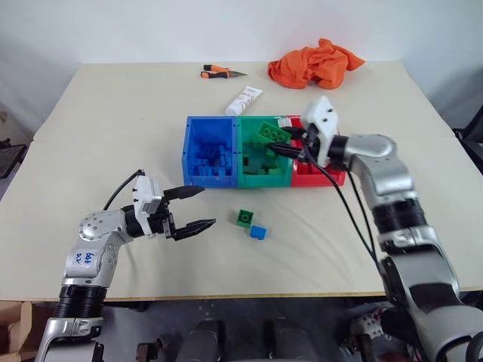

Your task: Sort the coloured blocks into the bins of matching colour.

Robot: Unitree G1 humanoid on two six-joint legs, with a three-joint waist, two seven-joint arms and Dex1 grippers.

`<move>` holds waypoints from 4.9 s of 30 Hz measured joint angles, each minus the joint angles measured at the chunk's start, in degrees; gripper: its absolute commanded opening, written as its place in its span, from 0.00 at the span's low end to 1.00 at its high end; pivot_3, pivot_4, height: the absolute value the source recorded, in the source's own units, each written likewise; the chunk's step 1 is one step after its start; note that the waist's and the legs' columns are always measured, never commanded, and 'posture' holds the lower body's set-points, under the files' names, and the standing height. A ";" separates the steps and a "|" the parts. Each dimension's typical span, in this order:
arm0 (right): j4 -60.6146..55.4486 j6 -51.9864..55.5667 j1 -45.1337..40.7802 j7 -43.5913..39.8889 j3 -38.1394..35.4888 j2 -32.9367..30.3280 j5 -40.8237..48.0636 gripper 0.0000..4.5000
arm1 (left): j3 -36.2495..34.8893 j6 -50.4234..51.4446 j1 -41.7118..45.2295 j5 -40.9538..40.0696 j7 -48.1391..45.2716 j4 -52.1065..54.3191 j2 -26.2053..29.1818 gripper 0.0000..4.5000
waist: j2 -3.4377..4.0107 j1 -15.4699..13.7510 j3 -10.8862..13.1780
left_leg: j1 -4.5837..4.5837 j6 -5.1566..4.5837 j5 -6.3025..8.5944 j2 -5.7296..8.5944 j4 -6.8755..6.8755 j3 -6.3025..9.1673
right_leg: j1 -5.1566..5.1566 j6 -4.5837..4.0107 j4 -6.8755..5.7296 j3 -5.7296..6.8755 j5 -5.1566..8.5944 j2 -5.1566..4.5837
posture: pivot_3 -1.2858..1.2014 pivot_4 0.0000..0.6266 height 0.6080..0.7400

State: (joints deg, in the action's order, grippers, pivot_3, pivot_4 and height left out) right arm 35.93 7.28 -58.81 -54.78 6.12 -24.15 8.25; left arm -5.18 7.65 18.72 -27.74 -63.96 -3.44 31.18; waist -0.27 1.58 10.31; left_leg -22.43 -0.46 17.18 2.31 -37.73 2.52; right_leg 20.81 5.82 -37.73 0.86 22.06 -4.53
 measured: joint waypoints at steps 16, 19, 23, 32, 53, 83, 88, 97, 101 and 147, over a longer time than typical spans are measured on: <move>-19.72 0.12 15.76 -11.17 -2.40 -9.85 5.22 0.99 | 0.93 -0.76 0.93 0.09 -0.79 -1.61 -0.77 1.00 | 0.01 -1.60 0.00 | -0.18 -0.01 0.08 0.03 -0.11 0.26 | -0.08 0.01 0.11 0.10 0.00 -0.01 | 0.52 0.24 1.00; -31.88 6.64 25.89 -13.53 -4.67 -15.85 9.58 0.99 | 1.43 -0.78 1.25 0.29 -1.86 -2.36 -0.74 1.00 | 0.01 -1.63 0.00 | -0.40 -0.03 0.09 0.02 -0.25 0.25 | -0.02 0.01 0.28 0.10 0.00 0.01 | 0.52 0.24 1.00; -43.53 10.77 38.48 -15.50 -11.53 -23.31 14.58 0.99 | 2.47 -0.83 1.82 0.76 -2.93 -2.64 -0.80 1.00 | 0.00 -1.60 0.01 | -0.27 -0.03 0.05 -0.01 -0.28 0.22 | -0.13 0.00 0.42 0.10 0.00 0.02 | 0.52 0.24 1.00; -47.63 11.47 57.37 -19.51 -27.49 -30.28 20.00 0.99 | 2.64 0.51 -1.78 0.90 -3.95 1.00 2.70 1.00 | -0.01 -1.25 0.01 | 0.13 -0.08 0.04 -0.06 -0.10 0.01 | -0.46 0.00 0.62 -0.08 0.00 0.03 | 0.52 0.24 1.00; -39.63 10.30 47.51 -20.31 -22.24 -30.82 19.97 0.99 | -1.51 17.87 -14.41 -0.67 10.73 27.53 9.06 1.00 | 0.06 -1.66 0.02 | 0.08 -0.14 0.07 -0.04 0.08 0.02 | -0.47 0.00 0.90 -0.12 0.00 -0.02 | 0.52 0.24 1.00; -51.35 14.75 57.48 -10.22 -26.58 -29.59 22.72 0.99 | 21.88 10.27 6.79 19.04 18.38 4.72 -7.30 1.00 | 0.05 -3.05 0.04 | 0.04 -0.11 0.05 -0.01 -0.23 -0.02 | -0.48 0.01 0.70 -0.07 0.00 0.06 | 0.52 0.24 1.00; -51.50 15.16 57.46 -9.51 -26.58 -29.59 22.75 0.99 | 21.90 7.87 8.06 20.19 18.26 0.70 -8.39 1.00 | 0.04 -3.09 0.04 | 0.03 -0.11 0.05 -0.01 -0.24 -0.02 | -0.48 0.01 0.70 -0.06 0.00 0.06 | 0.52 0.24 1.00; -51.95 15.16 58.38 -8.95 -26.64 -29.39 22.81 0.99 | 21.78 6.09 10.61 21.45 19.38 -4.30 -12.15 1.00 | 0.04 -3.15 0.04 | 0.03 -0.12 0.04 0.00 -0.28 -0.01 | -0.51 0.02 0.67 -0.03 -0.01 0.06 | 0.52 0.24 1.00; -52.68 15.16 59.26 -8.58 -26.67 -29.25 22.94 0.99 | 21.73 6.16 11.98 21.95 21.12 -6.63 -14.64 1.00 | 0.03 -3.20 0.05 | 0.02 -0.12 0.04 0.01 -0.32 -0.01 | -0.51 0.02 0.65 -0.03 -0.01 0.06 | 0.52 0.24 1.00; -53.57 15.15 59.39 -6.96 -27.28 -29.24 23.77 1.00 | 17.48 12.02 10.45 21.68 22.95 -5.04 -14.17 0.29 | 0.03 -3.04 0.05 | 0.04 -0.11 0.04 0.00 -0.30 -0.01 | -0.49 0.02 0.60 -0.02 -0.01 0.07 | 0.52 0.24 1.00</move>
State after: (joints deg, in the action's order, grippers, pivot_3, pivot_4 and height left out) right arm -17.64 22.43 0.58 -61.73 -21.16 -53.39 32.02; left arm 12.31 19.67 29.18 -6.06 -41.01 -8.49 17.01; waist -0.24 -1.46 10.36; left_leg -22.40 -0.58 17.22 2.31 -38.03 2.50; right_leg 20.32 5.84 -37.13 0.83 22.05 -4.47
